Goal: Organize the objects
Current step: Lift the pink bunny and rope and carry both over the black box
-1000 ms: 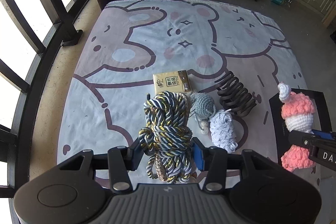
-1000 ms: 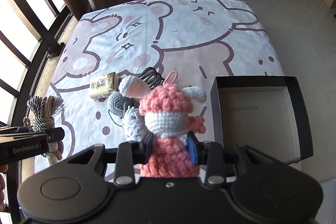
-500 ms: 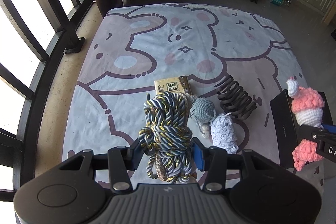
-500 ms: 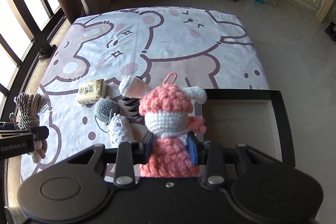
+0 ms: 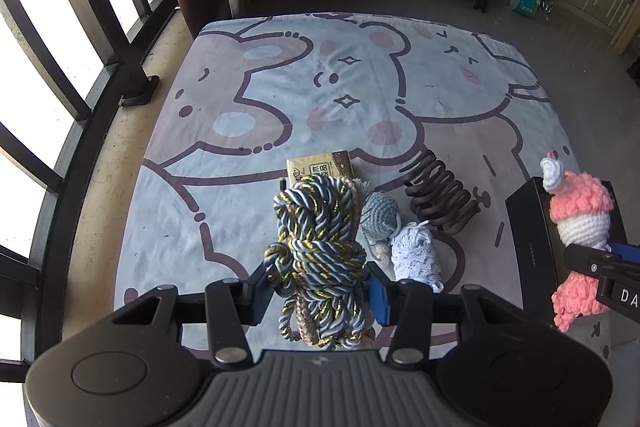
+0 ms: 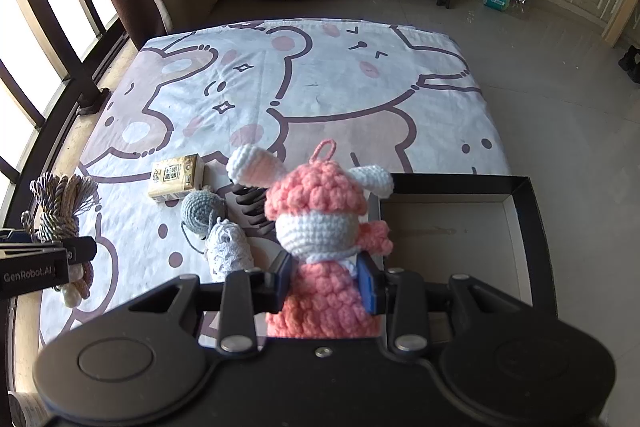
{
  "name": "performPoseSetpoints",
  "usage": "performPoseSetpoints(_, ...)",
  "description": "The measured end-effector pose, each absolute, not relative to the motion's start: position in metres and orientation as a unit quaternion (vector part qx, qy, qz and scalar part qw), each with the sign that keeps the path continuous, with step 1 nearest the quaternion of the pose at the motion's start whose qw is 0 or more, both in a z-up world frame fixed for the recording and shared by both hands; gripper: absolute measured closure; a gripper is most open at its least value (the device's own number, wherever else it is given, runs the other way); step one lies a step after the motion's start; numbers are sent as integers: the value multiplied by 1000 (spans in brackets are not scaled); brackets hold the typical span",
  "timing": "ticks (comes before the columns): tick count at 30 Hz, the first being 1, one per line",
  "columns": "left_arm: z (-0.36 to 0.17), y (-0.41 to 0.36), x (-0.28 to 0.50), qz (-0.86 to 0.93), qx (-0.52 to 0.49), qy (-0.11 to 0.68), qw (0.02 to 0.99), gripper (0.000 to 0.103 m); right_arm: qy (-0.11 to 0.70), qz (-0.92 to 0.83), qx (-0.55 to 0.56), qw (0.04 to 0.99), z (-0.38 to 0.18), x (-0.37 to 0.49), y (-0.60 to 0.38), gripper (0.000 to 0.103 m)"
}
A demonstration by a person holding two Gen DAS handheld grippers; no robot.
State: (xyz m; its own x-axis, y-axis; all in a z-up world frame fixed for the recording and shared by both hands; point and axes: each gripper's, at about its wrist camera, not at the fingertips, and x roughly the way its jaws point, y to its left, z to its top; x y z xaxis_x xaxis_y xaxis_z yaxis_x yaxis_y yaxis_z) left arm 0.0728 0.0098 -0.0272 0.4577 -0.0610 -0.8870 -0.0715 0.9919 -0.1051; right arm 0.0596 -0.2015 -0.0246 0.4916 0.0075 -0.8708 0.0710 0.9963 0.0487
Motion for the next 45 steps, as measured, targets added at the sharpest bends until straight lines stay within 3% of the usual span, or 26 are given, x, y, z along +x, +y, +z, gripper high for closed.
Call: performPoseSetpoints(45,-27,-152,132,-84,-138,499,851,54,503,-101,65,856,-58,55,-343,67)
